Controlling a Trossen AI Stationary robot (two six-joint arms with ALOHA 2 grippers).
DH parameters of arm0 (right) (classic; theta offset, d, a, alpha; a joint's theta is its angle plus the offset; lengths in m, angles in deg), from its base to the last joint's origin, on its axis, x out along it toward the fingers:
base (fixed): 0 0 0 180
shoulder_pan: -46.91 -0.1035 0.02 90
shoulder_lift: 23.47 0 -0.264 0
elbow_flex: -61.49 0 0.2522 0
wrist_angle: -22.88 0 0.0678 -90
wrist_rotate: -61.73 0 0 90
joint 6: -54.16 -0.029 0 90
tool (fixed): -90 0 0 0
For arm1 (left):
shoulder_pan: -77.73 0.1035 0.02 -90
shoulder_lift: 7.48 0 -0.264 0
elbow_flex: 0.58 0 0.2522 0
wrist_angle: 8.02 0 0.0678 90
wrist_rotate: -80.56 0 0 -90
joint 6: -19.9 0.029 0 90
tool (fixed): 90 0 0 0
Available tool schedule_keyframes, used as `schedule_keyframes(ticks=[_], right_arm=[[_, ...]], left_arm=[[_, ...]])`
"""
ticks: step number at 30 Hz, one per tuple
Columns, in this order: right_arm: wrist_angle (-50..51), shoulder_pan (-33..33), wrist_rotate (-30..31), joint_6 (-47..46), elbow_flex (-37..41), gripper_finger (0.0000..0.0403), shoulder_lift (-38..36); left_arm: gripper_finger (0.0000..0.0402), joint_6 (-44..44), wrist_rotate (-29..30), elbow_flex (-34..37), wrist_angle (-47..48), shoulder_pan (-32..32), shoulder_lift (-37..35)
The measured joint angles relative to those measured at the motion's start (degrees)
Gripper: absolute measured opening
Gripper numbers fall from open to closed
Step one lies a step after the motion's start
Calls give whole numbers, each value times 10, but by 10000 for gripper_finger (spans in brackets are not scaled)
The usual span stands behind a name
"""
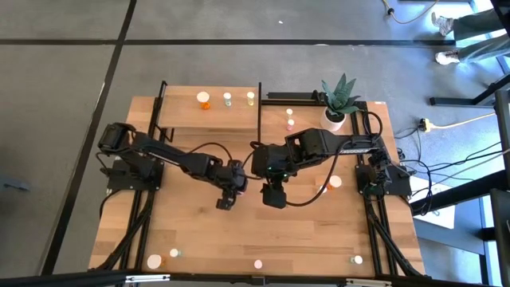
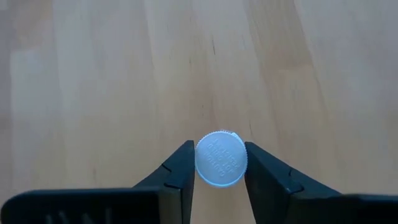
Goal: Pick and place medicine bottles onto shelf by color
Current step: Put the middle pink pill bottle on the shelf
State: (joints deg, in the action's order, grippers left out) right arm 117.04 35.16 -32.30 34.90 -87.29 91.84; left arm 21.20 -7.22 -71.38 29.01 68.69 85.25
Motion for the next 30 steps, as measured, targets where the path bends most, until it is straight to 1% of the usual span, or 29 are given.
schedule_keyframes(ticks=[4, 8, 16, 19, 24, 27, 30], right_arm=[[0, 0, 0, 0, 0, 237, 0], [-3, 0, -1, 0, 0, 237, 0], [-15, 0, -1, 2, 0, 237, 0], [-21, 0, -1, 2, 0, 237, 0], [-27, 0, -1, 2, 0, 237, 0], [-32, 0, -1, 2, 0, 237, 0], [-38, 0, -1, 2, 0, 237, 0]], left_arm=[[101, -28, 5, 0, 56, 0, -46], [101, -63, 26, 0, 106, 0, -102], [101, -150, 99, 0, 215, 0, -233], [101, -188, 116, -1, 263, 2, -275], [101, -253, 147, -33, 360, 14, -323], [101, -278, 172, -65, 408, 23, -335], [101, -303, 210, -100, 449, 35, -339]])
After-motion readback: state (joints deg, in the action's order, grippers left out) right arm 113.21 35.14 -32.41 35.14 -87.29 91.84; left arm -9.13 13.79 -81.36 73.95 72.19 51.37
